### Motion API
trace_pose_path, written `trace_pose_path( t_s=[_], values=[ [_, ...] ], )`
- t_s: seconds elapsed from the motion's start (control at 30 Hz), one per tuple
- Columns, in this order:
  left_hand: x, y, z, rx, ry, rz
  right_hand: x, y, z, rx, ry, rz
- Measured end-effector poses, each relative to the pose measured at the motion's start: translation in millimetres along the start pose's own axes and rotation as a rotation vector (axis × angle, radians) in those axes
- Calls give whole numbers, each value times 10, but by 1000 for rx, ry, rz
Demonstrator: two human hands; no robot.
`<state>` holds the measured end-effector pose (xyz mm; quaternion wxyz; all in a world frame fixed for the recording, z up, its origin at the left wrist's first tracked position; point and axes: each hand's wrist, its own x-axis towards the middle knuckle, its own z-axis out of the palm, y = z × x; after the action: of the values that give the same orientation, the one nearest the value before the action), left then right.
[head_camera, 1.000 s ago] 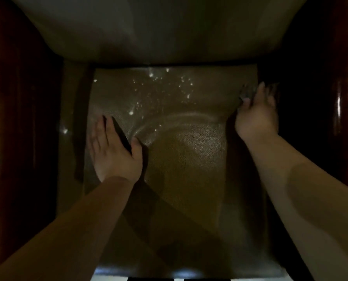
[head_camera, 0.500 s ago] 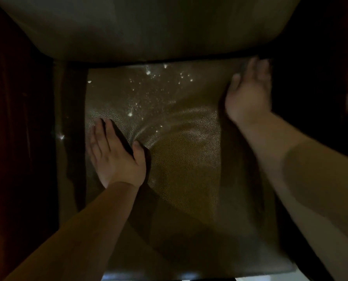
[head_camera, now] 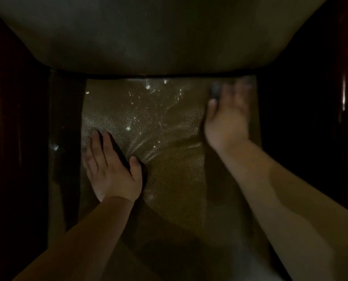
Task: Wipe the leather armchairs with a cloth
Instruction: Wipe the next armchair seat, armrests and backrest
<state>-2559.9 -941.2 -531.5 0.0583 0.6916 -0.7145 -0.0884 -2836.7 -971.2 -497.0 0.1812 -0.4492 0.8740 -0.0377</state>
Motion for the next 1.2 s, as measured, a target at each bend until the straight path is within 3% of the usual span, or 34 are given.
trace_pose_path(
  t_s=[0.1, 0.17, 0.3, 0.37, 0.43, 0.5, 0.57, 0.6, 0.67, 0.73, 0.8, 0.9, 0.97, 1.1, 1.13, 1.2],
  values=[
    [0, -13, 6, 3, -2, 3, -229, -75, 80, -63, -173, -452],
    [1, -24, 24, 3, 1, 4, -48, 198, -14, -115, -153, -544],
    [3, -25, 62, -6, 0, -12, 234, 439, -156, -29, 13, -1],
    [6, -21, 70, -1, -5, -17, 207, 160, -134, 28, -14, 111],
    [8, -19, 67, 6, -11, -24, 71, -208, -60, 24, -71, -45],
    [11, -23, 59, 4, -12, -28, -86, -506, 18, -3, -147, -354],
    [9, -27, 55, 0, -17, -34, -85, -525, 44, -45, -204, -595],
    [8, -30, 56, -4, -21, -39, 14, -420, 30, -81, -202, -627],
    [8, -35, 64, -10, -28, -43, 216, -80, -28, -173, -147, -492],
    [5, -32, 76, -25, -30, -43, 315, 304, -103, -195, -1, -234],
    [0, -26, 91, -24, -26, -41, 331, 499, -168, -59, 95, 24],
    [3, -31, 100, -3, -27, -40, 308, 209, -143, 107, 115, 201],
    [15, -21, 86, 1, -34, -46, 128, -248, -41, 37, 59, 37],
    [16, -15, 45, 0, -46, -50, -285, -817, 159, 8, -140, -594],
    [16, -18, 39, 5, -53, -52, -215, -768, 146, -19, -165, -647],
    [15, -25, 38, 18, -59, -57, 40, -539, 84, 3, -135, -524]
  ],
)
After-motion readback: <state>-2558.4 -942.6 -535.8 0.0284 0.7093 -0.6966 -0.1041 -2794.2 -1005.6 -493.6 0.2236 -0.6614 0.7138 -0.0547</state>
